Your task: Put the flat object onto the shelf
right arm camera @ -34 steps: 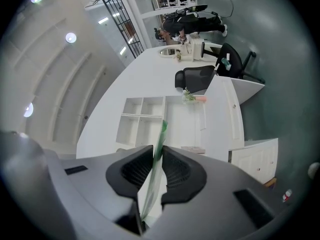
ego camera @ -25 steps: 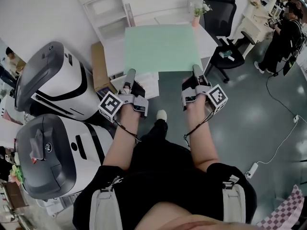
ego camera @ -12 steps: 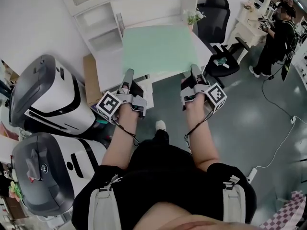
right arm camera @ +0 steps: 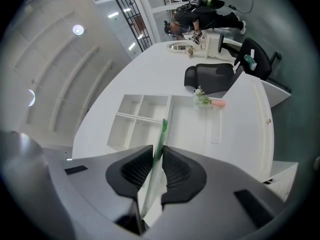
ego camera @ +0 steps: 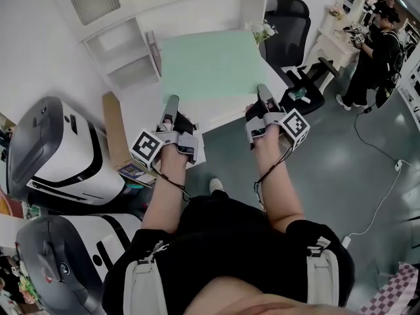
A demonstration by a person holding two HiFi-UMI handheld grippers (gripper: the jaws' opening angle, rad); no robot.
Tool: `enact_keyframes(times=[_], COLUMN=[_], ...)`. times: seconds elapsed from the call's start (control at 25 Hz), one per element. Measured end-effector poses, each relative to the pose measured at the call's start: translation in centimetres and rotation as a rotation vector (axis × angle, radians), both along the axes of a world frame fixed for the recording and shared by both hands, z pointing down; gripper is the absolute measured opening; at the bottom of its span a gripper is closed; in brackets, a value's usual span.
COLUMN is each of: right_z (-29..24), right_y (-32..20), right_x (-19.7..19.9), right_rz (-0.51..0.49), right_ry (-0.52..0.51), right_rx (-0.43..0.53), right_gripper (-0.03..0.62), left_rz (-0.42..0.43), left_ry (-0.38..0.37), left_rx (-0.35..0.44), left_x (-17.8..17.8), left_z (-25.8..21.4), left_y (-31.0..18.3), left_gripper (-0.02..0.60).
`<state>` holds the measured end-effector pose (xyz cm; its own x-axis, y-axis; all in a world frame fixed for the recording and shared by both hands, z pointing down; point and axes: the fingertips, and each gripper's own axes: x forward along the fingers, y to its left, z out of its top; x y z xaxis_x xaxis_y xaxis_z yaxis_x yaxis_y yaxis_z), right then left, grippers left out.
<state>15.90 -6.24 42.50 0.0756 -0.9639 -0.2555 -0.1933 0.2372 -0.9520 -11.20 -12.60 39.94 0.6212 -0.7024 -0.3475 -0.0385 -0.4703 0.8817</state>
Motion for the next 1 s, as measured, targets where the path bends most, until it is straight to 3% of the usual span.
enact_keyframes(times=[0.12,0.48,0.8,1.0], right_z=[-0.3,-2.9,-6.8,-7.2], right_y=[-3.4,-14.9,-23.4,-26.3], right_x=[0.9,3.9,5.2,5.3], right_rz=[-0.008,-0.061,-0.113,-0.132], right_ry=[0.023,0.023,0.045,0.045], right_rx=[-0.003,0.019,0.077,0.095], right_gripper=[0.057,0.057,0.057,0.058], left_rz=[-0.010,-0.047,-0.087,-0.121], left_ry=[0.000,-0.015,-0.012,-0.041], left_rx=[-0.021,0.019,0.101,0.098], left_x=[0.6,3.4,4.7,4.5], left_z=[0.3,-2.6,-7.2,-7.1], left_y=[-3.2,-12.9,-19.7,-21.9], left_gripper=[0.043,0.046,0.046,0.048])
